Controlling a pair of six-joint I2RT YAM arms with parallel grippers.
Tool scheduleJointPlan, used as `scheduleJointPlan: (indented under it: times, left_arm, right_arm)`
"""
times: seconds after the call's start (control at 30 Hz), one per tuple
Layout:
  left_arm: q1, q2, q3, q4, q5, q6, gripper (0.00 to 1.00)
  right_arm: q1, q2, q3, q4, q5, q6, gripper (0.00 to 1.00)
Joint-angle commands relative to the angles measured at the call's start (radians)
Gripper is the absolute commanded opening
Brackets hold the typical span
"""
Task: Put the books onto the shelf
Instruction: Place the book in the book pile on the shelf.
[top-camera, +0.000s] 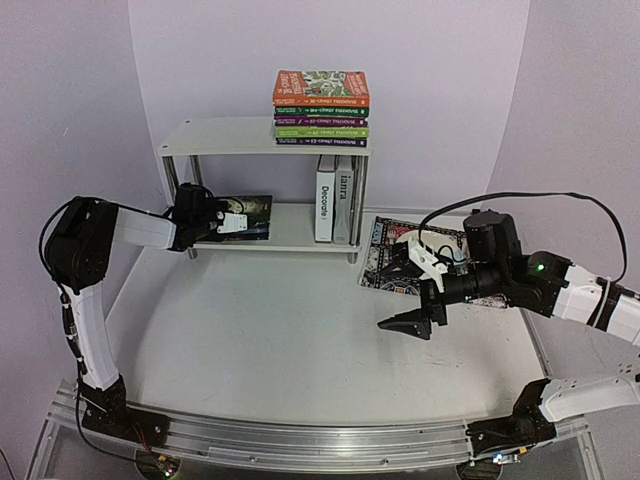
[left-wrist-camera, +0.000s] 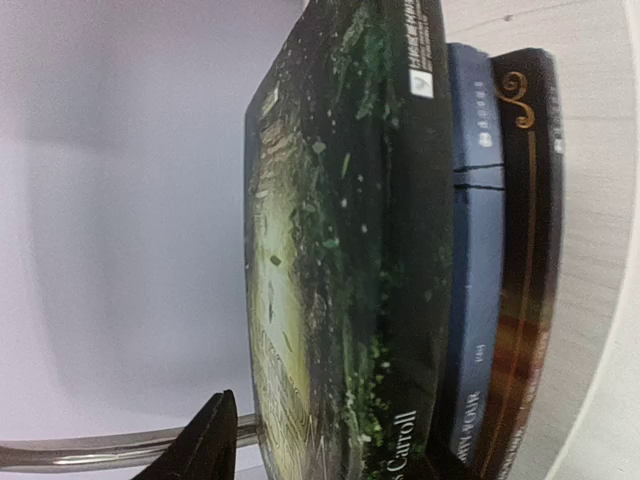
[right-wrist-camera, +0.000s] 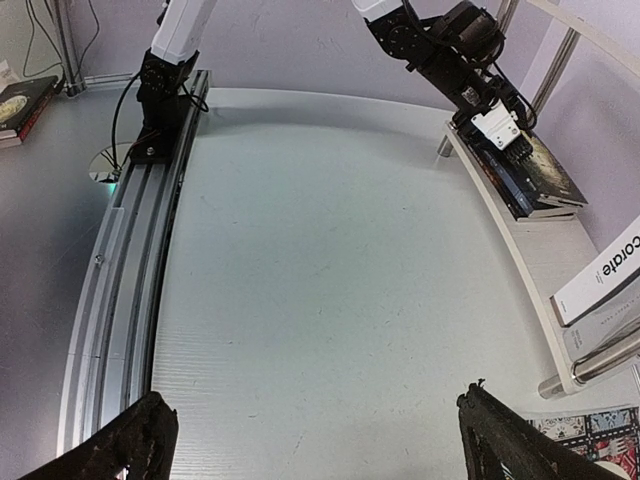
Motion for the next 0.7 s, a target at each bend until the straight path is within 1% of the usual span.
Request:
scheduleJointPlan:
  times: [0.0, 0.07, 0.17, 0.2, 0.33, 0.4, 0.43, 0.5, 0.67]
  left_arm:
    - [0.007, -0.058, -0.013, 0.036, 0.04, 0.006, 0.6]
    - [0.007, -0.063, -0.016, 0.03, 0.037, 0.005, 0.68]
    - [0.007, -0.07, -0.009, -0.001, 0.027, -0.006, 0.73]
    - [0.007, -0.072, -0.001, -0.024, 0.026, -0.011, 0.78]
    - [0.007, -0.075, 0.028, -0.102, 0.036, -0.029, 0.89]
    - [0.006, -0.073, 0.052, -0.167, 0.049, -0.039, 0.98]
    - [0.007, -0.07, 0.072, -0.212, 0.052, -0.043, 0.99]
    - [0.005, -0.068, 0.088, -0.253, 0.05, -0.045, 1.0]
    - [0.006, -0.086, 0.089, -0.273, 0.05, -0.055, 1.0]
  right_arm:
    - [0.003, -0.008, 0.032, 0.004, -0.023, 0.007, 0.98]
    - [0.003, -0.011, 0.029, 0.004, -0.024, 0.007, 0.98]
    - [0.003, -0.014, 0.024, 0.005, -0.027, 0.007, 0.98]
    - [0.003, -0.013, 0.024, 0.005, -0.029, 0.007, 0.98]
    - [0.003, -0.013, 0.024, 0.005, -0.038, 0.007, 0.98]
    - [0.003, -0.015, 0.023, 0.004, -0.039, 0.007, 0.98]
    - [0.003, -0.017, 0.023, 0.005, -0.037, 0.007, 0.98]
    - [0.003, -0.018, 0.02, 0.005, -0.034, 0.008, 0.98]
    - [0.003, -0.018, 0.008, 0.006, -0.034, 0.009, 0.98]
